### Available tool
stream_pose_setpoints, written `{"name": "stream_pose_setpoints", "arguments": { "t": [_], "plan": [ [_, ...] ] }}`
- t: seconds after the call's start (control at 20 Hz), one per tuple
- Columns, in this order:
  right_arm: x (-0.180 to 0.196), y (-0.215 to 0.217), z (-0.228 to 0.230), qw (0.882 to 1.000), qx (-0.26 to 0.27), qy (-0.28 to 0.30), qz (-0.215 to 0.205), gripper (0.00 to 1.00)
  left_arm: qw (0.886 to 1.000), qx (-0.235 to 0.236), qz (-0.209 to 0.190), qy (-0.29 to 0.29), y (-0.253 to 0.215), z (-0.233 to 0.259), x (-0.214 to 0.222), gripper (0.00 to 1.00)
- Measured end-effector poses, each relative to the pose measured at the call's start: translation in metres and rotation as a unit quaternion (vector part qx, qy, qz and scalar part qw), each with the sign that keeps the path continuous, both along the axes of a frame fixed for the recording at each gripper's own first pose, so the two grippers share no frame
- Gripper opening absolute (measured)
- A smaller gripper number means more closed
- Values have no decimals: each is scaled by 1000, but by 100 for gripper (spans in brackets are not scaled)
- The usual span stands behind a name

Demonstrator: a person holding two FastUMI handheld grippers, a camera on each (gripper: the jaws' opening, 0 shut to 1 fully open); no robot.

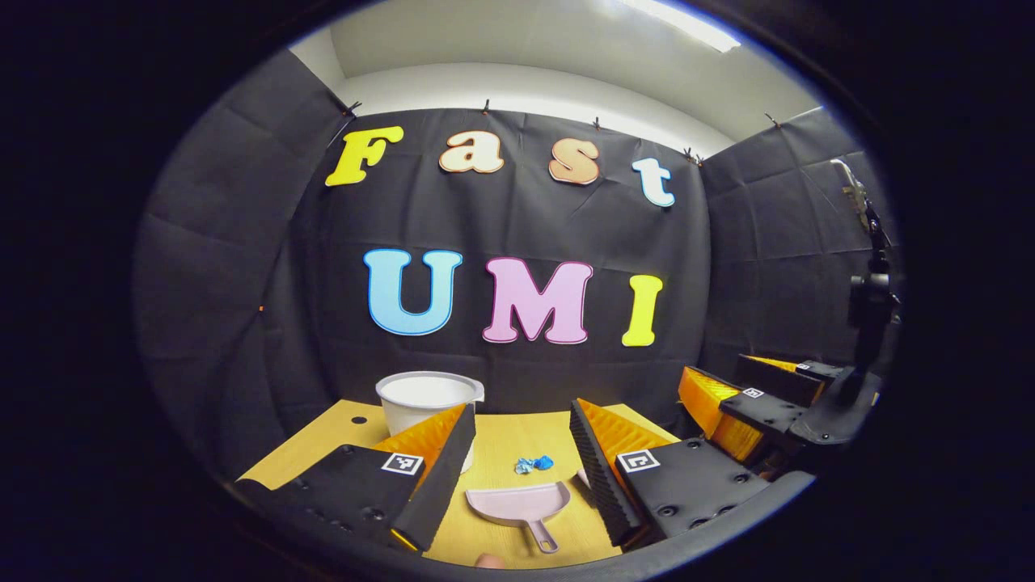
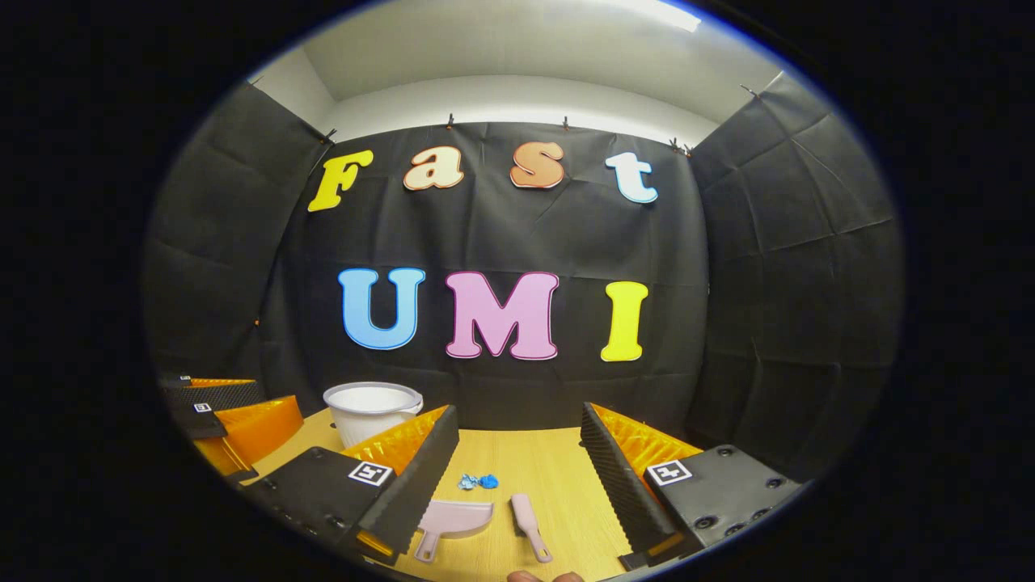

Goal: Pick up the small broom and dustpan from the desktop, sweep the trash into the dustpan with the broom, and then empty the trash into the garbage bin.

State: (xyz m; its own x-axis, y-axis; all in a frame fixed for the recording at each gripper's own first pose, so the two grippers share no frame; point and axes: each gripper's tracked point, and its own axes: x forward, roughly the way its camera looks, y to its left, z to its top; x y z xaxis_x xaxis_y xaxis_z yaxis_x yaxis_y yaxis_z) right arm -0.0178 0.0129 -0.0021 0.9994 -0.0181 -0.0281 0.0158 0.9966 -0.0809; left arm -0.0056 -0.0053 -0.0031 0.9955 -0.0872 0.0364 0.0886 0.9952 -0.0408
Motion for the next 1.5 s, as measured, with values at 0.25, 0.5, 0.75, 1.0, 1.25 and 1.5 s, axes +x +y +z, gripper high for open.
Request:
{"name": "stream_pose_setpoints", "arguments": {
  "t": [0.25, 0.5, 0.75, 1.0, 1.25, 1.5],
  "plan": [
    [-3, -2, 7, 1000, -11, -8, -5, 98, 1000, -10, -4, 13, -3, -4, 11, 70],
    [11, 3, -1, 1000, -9, 9, -3, 96, 999, -18, -36, 35, -13, -12, 19, 70],
    [27, 8, -5, 1000, -27, 13, 10, 98, 999, -7, -39, 33, -17, -12, 32, 70],
    [54, 8, -9, 999, -26, 19, 17, 98, 999, -4, -20, 41, -14, -8, 55, 70],
    [86, 3, -23, 999, -14, 34, 26, 96, 998, 1, 8, 60, -4, -12, 82, 70],
    [111, -20, -44, 998, -2, 59, 16, 98, 990, -14, 11, 136, -4, -58, 112, 70]
  ]
}}
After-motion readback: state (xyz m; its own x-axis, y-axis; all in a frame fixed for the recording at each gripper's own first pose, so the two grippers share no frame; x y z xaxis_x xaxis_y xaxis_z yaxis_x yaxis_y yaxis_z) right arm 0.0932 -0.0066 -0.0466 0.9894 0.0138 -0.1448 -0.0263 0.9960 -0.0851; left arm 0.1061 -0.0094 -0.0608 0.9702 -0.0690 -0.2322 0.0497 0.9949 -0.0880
